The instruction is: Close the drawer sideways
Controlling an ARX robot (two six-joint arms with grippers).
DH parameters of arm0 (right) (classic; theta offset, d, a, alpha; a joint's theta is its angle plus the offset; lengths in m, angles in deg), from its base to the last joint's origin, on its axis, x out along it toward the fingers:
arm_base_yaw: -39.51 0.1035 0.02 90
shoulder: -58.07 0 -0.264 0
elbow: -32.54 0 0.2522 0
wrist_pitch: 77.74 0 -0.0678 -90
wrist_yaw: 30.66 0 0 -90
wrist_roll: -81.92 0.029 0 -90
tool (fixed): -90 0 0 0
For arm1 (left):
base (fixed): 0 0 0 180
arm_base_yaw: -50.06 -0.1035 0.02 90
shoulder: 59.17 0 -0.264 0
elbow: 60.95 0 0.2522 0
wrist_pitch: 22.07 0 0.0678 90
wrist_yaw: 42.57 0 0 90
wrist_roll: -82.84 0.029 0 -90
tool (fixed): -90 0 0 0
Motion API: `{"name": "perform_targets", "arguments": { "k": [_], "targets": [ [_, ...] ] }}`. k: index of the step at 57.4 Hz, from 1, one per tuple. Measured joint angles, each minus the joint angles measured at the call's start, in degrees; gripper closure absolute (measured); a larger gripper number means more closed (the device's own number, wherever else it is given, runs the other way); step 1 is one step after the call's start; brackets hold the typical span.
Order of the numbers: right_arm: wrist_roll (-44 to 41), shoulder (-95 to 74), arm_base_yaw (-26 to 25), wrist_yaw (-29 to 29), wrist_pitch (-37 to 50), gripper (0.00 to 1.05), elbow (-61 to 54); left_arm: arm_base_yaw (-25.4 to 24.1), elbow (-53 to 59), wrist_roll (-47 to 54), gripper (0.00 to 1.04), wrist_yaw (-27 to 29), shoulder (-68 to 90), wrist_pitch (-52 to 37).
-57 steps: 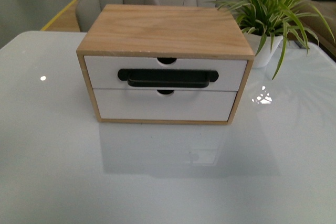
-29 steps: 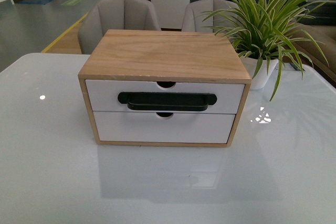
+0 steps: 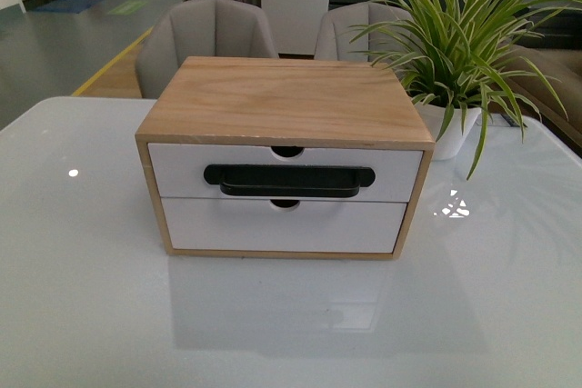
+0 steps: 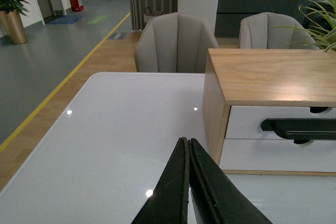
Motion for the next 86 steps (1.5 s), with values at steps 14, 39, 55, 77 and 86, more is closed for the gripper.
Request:
{"name": "perform_targets", "arguments": {
  "k": [14, 39, 55, 77, 86],
  "targets": [
    [0.0, 6.38, 0.0, 0.0, -6.19, 1.03, -0.02, 0.0, 0.02, 0.0, 1.03, 0.0, -7.67, 7.26],
    [0.0, 17.79, 0.0, -0.02, -18.82, 1.03, 0.0, 0.0, 0.02, 0.0, 1.03, 0.0, -18.49, 17.97],
    [0.02, 24.35, -0.02, -0.04, -24.5, 1.03, 0.0, 0.0, 0.02, 0.0, 1.03, -0.02, -29.59, 29.51],
    [0.02, 24.39, -0.02, -0.04, -24.5, 0.76, 0.0, 0.0, 0.02, -0.02, 0.69, -0.02, -29.86, 29.66],
    [0.02, 24.39, -0.02, -0.04, -24.5, 0.46, 0.0, 0.0, 0.02, -0.02, 0.39, -0.02, -29.86, 29.66]
  ]
}}
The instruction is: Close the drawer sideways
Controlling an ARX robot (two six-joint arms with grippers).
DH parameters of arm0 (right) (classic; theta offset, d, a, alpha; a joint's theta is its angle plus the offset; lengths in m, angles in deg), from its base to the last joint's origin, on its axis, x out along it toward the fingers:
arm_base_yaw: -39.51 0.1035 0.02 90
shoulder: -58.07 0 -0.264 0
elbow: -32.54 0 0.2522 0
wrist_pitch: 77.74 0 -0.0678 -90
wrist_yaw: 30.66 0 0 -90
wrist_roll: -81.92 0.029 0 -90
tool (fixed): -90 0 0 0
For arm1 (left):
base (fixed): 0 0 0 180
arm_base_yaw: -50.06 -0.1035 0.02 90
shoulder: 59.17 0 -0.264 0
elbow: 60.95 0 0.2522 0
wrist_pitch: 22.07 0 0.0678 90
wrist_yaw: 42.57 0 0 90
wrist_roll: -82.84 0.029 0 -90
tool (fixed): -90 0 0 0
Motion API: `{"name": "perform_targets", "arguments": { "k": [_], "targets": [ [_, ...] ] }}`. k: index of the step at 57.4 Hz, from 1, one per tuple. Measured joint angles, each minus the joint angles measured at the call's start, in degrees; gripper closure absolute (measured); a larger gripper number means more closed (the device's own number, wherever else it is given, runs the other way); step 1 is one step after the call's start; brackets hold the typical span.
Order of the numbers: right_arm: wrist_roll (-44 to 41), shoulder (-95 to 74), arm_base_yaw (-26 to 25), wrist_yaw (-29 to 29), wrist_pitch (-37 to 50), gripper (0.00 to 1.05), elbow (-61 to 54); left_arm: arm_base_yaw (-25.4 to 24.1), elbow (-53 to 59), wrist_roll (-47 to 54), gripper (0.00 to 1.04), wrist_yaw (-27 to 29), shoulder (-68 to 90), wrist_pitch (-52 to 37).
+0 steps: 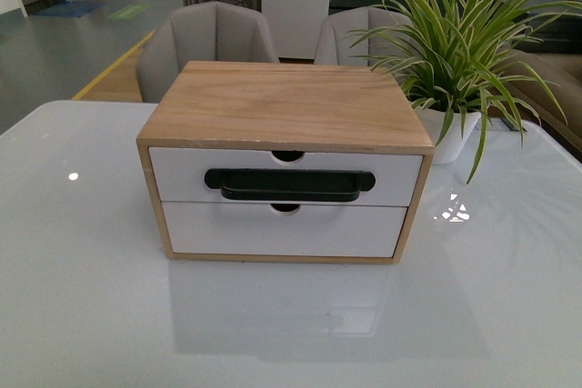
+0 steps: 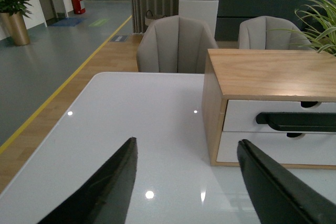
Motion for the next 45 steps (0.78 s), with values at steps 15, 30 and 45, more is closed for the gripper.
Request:
{"name": "perform_targets", "arguments": {
  "k": [15, 30, 45],
  "targets": [
    [0.04, 0.0, 0.0, 0.02, 0.0, 0.08, 0.0, 0.0, 0.0, 0.02, 0.09, 0.0, 0.0, 0.0],
    [0.04, 0.0, 0.0, 0.0, 0.0, 0.09, 0.0, 0.0, 0.0, 0.02, 0.09, 0.0, 0.0, 0.0],
    [0.04, 0.0, 0.0, 0.0, 0.0, 0.09, 0.0, 0.0, 0.0, 0.02, 0.09, 0.0, 0.0, 0.0]
  ]
}}
